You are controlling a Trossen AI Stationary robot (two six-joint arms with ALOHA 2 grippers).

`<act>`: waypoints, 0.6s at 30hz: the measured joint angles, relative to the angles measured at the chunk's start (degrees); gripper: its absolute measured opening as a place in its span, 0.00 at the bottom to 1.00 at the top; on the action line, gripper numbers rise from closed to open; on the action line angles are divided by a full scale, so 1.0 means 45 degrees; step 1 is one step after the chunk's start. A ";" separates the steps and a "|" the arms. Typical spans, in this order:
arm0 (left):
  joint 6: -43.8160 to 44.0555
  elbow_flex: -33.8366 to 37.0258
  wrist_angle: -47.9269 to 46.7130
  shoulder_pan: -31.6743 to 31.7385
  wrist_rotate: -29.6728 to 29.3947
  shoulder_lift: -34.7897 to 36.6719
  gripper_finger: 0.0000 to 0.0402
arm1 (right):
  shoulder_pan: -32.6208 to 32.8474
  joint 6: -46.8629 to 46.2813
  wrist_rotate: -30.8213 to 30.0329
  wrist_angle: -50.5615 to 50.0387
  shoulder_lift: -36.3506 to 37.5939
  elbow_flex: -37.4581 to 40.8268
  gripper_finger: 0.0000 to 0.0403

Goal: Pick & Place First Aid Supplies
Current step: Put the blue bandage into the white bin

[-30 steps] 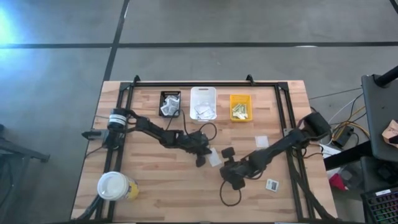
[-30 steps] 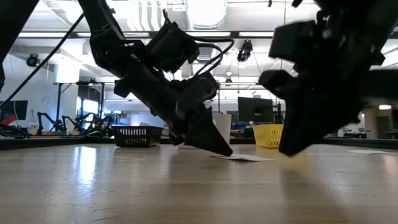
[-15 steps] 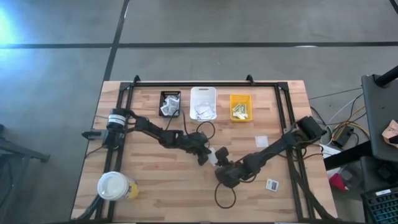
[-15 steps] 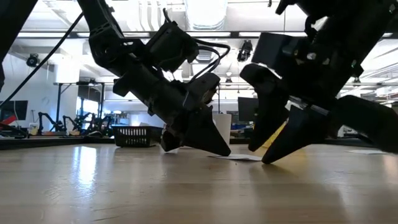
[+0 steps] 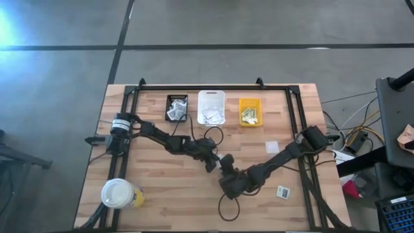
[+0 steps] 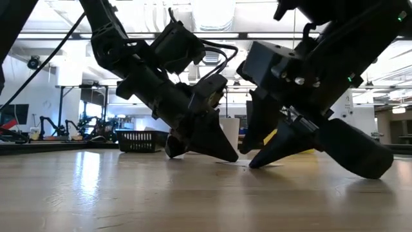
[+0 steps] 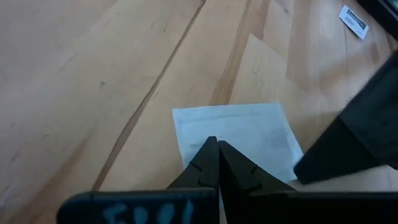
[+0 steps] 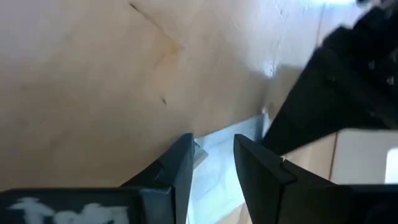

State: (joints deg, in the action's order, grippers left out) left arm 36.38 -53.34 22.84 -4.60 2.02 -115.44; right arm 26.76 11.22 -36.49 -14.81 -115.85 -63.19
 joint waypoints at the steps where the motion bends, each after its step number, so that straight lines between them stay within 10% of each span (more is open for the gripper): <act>1: 0.0005 0.0000 -0.0029 0.0000 0.0044 0.0000 0.00 | 0.0000 -0.0198 -0.0085 -0.0202 0.0005 -0.0050 0.29; 18: -0.0161 0.0015 -0.0824 0.0007 0.0306 0.0000 0.00 | 0.0274 -0.1764 0.0021 -0.2317 -0.0030 -0.0804 0.24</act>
State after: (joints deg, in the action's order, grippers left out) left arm 35.66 -53.28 19.13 -4.57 3.40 -115.44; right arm 28.00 3.28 -36.40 -25.24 -115.99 -66.81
